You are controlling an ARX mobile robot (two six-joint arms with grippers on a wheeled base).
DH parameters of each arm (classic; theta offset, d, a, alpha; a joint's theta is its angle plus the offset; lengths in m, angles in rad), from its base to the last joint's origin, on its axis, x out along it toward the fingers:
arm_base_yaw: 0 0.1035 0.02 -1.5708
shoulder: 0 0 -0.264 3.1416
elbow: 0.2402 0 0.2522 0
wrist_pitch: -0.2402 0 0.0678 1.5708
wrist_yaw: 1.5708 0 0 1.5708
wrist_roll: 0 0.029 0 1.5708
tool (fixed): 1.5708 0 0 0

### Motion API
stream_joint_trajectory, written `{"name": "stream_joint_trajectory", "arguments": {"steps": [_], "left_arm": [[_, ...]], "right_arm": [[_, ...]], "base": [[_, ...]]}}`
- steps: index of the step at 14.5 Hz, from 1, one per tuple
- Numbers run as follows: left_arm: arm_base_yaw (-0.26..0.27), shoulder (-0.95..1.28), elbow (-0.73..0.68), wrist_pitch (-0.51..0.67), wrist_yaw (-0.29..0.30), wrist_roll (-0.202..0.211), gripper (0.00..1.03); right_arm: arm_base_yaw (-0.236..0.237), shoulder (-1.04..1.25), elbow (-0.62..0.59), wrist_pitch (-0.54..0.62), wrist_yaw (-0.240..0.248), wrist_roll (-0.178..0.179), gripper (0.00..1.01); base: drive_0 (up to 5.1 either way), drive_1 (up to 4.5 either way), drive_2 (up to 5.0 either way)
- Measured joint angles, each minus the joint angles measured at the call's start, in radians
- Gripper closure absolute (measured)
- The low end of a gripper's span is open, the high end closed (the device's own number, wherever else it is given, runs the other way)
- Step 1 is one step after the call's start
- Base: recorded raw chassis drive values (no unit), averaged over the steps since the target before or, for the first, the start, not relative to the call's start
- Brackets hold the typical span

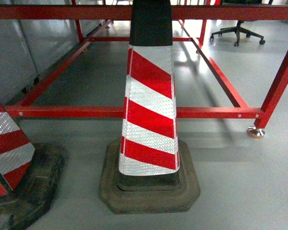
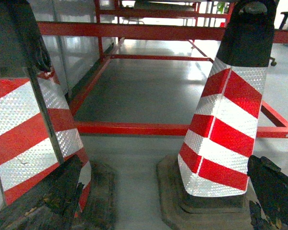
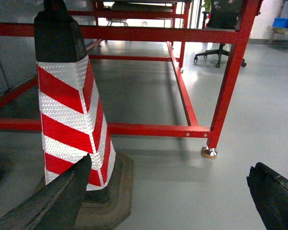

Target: Sort blue parts and orange caps into right shelf containers

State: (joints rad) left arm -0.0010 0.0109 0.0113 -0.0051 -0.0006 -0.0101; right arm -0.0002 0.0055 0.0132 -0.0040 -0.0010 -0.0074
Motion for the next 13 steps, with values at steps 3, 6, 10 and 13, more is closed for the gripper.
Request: {"name": "stream_joint_trajectory", "arguments": {"steps": [3, 6, 10, 13], "left_arm": [[0.0, 0.0, 0.0, 0.0, 0.0, 0.0, 0.05], [0.0, 0.0, 0.0, 0.0, 0.0, 0.0, 0.05], [0.0, 0.0, 0.0, 0.0, 0.0, 0.0, 0.05], [0.0, 0.0, 0.0, -0.003, 0.0, 0.0, 0.05]], "right_arm": [[0.0, 0.0, 0.0, 0.0, 0.0, 0.0, 0.03], [0.0, 0.0, 0.0, 0.0, 0.0, 0.0, 0.03], [0.0, 0.0, 0.0, 0.0, 0.0, 0.0, 0.03], [0.0, 0.0, 0.0, -0.003, 0.0, 0.0, 0.03]], "base": [[0.0, 0.0, 0.0], [0.0, 0.0, 0.0], [0.0, 0.0, 0.0], [0.0, 0.0, 0.0]]}}
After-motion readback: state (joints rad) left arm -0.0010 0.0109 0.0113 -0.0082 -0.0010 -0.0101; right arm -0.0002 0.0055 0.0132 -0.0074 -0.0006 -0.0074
